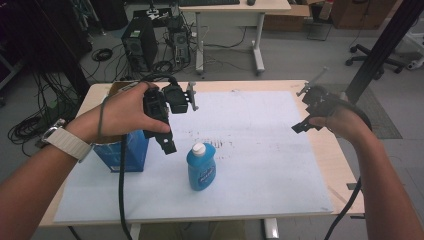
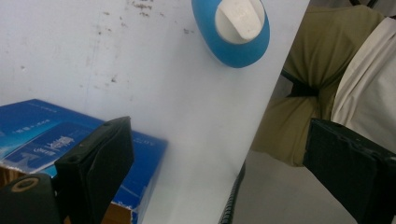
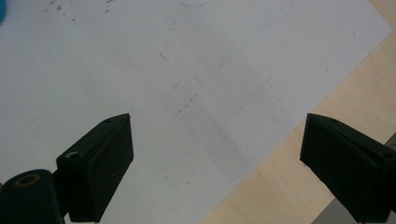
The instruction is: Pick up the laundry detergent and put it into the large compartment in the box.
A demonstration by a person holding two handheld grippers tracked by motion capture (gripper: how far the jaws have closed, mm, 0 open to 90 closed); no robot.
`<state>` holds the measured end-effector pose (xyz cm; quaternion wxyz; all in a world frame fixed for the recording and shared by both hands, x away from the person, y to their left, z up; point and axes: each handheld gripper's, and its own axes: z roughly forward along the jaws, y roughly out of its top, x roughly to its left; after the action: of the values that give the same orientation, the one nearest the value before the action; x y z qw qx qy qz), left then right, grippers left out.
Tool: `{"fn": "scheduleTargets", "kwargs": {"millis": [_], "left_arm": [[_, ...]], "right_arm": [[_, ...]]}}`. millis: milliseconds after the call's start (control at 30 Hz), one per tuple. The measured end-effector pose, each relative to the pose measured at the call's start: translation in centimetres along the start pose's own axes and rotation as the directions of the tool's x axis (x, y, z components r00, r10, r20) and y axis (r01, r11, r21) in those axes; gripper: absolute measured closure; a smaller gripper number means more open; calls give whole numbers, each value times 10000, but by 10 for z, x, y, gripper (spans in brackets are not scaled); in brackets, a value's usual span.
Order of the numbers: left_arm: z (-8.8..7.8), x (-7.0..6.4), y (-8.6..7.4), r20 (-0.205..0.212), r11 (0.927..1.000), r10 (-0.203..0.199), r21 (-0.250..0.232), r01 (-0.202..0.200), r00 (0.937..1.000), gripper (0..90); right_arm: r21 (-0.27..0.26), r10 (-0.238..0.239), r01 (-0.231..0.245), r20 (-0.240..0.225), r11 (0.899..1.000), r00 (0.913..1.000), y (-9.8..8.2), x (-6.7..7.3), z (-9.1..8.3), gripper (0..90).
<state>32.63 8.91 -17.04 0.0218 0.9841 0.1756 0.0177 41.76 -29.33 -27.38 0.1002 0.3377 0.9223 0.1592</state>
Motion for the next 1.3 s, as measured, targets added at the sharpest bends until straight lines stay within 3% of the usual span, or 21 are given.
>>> {"fn": "scheduleTargets", "kwargs": {"millis": [267, 433, 867, 1133, 1300], "left_arm": [[-5, -1, 3, -97, 9972, -749, -23, 749, 9971, 81], [-8, -2, 5, -230, 9914, -1306, -65, 1304, 9912, 83], [-8, -6, 20, -196, 9813, -1926, -13, 1927, 9811, 91], [-6, -8, 29, -47, 9653, -2603, -247, 2601, 9655, 91], [-4, -8, 33, -187, 9567, -2909, -185, 2906, 9566, 91]], "right_arm": [[-9, -46, 46, -14, 10000, 10000, 2, 0, 1, 96], [30, -66, 66, 3, 10000, 10000, 2, 0, 2, 96], [-18, -68, 68, -66, 10000, 10000, 1, -1, 5, 96], [-77, -68, 68, -65, 9999, 10000, 1, -2, 5, 96], [-122, -75, 74, -76, 9999, 9999, 1, -2, 6, 95]]}}
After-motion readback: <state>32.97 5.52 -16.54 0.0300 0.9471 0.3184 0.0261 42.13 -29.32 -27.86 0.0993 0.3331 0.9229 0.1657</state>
